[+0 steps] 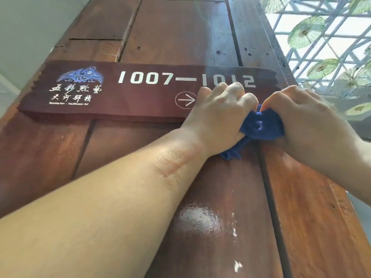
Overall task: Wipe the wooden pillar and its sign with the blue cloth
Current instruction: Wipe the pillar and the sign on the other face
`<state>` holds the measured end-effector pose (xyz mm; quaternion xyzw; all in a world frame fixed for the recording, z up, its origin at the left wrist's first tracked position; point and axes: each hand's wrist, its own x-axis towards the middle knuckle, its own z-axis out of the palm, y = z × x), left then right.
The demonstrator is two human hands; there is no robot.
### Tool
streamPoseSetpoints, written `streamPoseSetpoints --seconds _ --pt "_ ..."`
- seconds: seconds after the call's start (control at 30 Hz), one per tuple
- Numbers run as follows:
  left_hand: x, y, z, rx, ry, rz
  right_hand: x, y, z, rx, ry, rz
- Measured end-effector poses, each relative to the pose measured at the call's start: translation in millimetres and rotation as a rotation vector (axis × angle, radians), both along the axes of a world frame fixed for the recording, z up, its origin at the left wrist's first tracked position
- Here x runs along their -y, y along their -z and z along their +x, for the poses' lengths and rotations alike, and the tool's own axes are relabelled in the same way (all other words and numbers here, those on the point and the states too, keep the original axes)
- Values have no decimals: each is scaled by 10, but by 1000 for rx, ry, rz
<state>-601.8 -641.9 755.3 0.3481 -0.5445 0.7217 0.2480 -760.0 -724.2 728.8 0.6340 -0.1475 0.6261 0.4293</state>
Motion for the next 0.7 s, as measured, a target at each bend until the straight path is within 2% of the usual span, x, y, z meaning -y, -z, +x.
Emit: streamPoseSetpoints --seconds 0.5,0.7 --pt "-1683 179 2380 -130 -12 -117 -1489 -105 2360 -49 -60 -180" --pt "-1806 148 2649 -72 59 -66 -1610 -90 2481 -36 -48 -133"
